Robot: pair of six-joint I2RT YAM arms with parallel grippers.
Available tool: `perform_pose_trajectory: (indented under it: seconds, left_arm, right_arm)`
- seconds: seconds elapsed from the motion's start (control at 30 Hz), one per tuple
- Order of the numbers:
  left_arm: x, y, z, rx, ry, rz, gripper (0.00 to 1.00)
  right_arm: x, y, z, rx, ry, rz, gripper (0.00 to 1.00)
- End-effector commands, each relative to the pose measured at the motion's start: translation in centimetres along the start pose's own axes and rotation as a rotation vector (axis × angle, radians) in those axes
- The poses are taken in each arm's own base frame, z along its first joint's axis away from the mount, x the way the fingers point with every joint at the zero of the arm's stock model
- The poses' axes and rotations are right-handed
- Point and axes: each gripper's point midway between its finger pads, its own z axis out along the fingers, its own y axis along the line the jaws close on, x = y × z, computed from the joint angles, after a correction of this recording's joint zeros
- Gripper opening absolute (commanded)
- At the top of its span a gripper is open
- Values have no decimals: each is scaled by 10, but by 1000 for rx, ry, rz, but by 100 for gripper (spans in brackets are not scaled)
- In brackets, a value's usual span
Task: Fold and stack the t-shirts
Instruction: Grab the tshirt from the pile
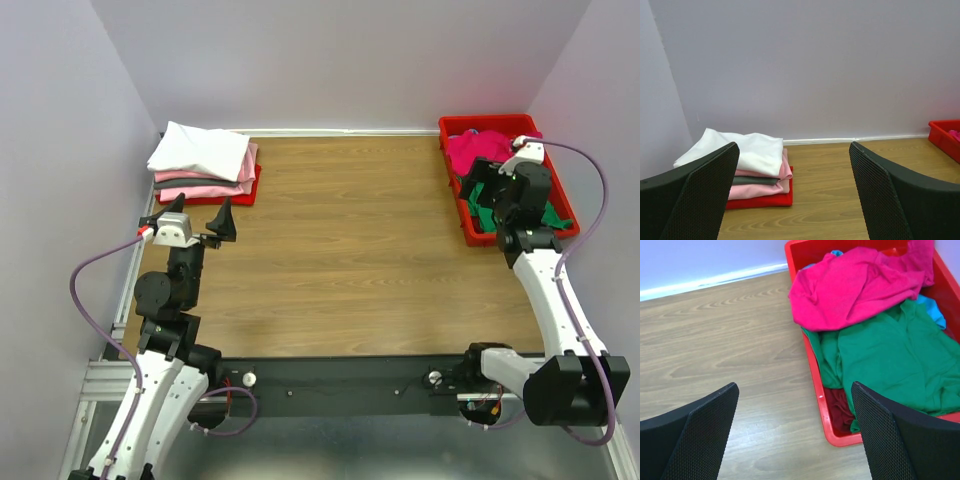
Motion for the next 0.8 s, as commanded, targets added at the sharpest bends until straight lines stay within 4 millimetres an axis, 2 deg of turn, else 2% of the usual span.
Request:
perform_pose_trajectory:
  seconds: [0.0,0.07,0.1,0.17,0.2,0.23,0.27,0.33,0.4,0.43,0.47,0.5,0.53,0.6,0.63,0.77]
  left_arm:
    - [-9,3,-1,-24,-31,0,98]
    - [-10,3,-1,-24,-33,3,98]
    - [-9,2,-1,-19,-31,0,98]
    - [-9,2,-1,-16,-30,0,98]
    - [-10,2,-1,-16,-31,1,98]
    - [-9,1,-1,-15,-30,2,98]
    - [-8,1,0,-14,-27,1,98]
    - [-9,0,-1,-9,-30,4,98]
    - [-9,0,-1,-7,-30,6,98]
    - [-10,0,-1,-6,-33,6,98]
    - [-10,0,-1,-9,-33,7,98]
    - [-9,-1,-1,-3,-31,7,98]
    - [-10,-2,-1,0,-32,6,98]
    - [-10,-4,-1,11,-34,6,98]
    - [-11,-5,-1,14,-37,7,98]
    - [-10,-6,-2,18,-38,7,98]
  right_arm:
    - [-11,8,-1,-59,2,-52,100]
    - [-9,33,-4,-225,20,-156,100]
    - [-8,39,-5,-288,20,-262,100]
    - [-9,51,-9,-376,30,-325,100]
    - [-4,49,-3,-378,53,-363,100]
    - [-3,39,2,-320,79,-366,100]
    - [-11,34,7,-281,76,-363,100]
    - [-3,14,25,-198,133,-342,100]
    - [2,3,46,-193,181,-283,100]
    - [6,5,49,-250,210,-246,100]
    - [5,-11,55,-237,219,-205,100]
    - [-3,-14,61,-249,212,-179,100]
    - [9,-17,71,-269,255,-157,100]
    - [8,-19,81,-267,271,-154,100]
    - [18,-20,90,-273,302,-145,100]
    - [37,-29,121,-250,375,-127,98]
